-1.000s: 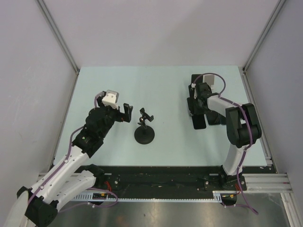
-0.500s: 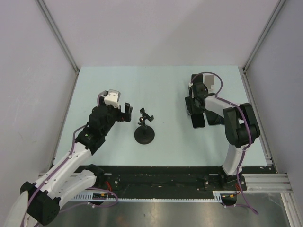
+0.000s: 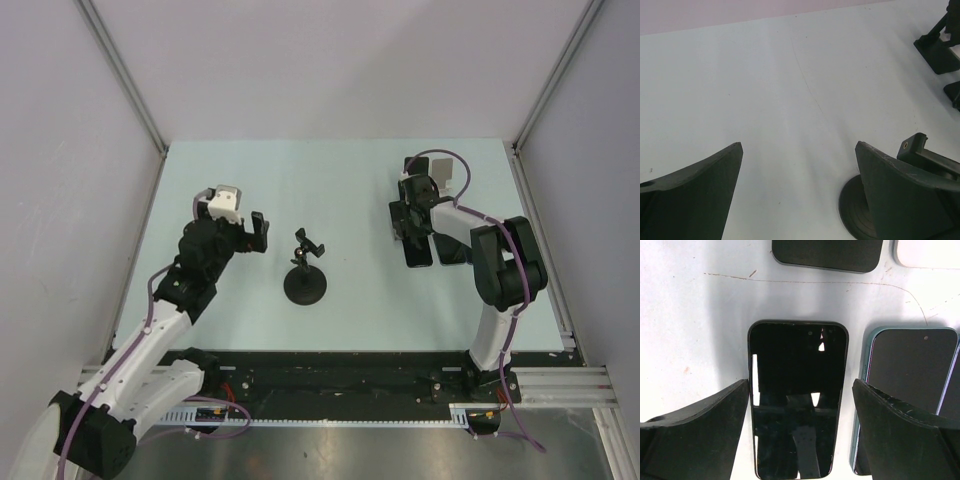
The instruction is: Remove the phone from the phone stand
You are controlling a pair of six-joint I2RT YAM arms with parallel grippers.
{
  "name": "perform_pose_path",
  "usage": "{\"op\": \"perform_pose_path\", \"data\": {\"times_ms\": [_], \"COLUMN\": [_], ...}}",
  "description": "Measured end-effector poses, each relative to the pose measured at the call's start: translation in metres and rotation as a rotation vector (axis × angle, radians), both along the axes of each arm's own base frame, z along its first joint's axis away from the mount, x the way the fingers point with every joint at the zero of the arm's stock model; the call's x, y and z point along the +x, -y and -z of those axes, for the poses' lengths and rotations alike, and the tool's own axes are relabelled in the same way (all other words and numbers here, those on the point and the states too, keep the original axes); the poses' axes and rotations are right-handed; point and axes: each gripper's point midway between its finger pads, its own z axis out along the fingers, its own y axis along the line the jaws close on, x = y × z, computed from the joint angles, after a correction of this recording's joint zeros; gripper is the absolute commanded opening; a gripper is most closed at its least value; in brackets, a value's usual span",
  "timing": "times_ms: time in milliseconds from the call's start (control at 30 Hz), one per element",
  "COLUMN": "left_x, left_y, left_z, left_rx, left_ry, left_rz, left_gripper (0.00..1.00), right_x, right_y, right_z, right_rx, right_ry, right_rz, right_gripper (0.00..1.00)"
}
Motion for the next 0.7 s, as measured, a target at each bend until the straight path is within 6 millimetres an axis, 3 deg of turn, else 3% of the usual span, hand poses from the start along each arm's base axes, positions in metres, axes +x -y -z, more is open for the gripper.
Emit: {"op": "perform_pose_path", "data": {"times_ms": [267, 700], "left_x": [0.0, -0.003], "left_y": [-0.016, -0.006], "left_z": [-0.013, -0.013], "left_rx": [-0.027, -0.045], "left_ry": [0.037, 0.031], "left_rz": [-0.033, 0.033], "left_gripper": [1.0, 1.0], "right_x": [-0.001, -0.018], "right_y": [-0.002, -0.018], "right_z": [-0.002, -0.015], "right_rx": [-0.013, 0.032], "right_ry": [0.009, -0.011], "right_rz": [0.021, 0.034], "right_gripper": [0.89, 0.78]}}
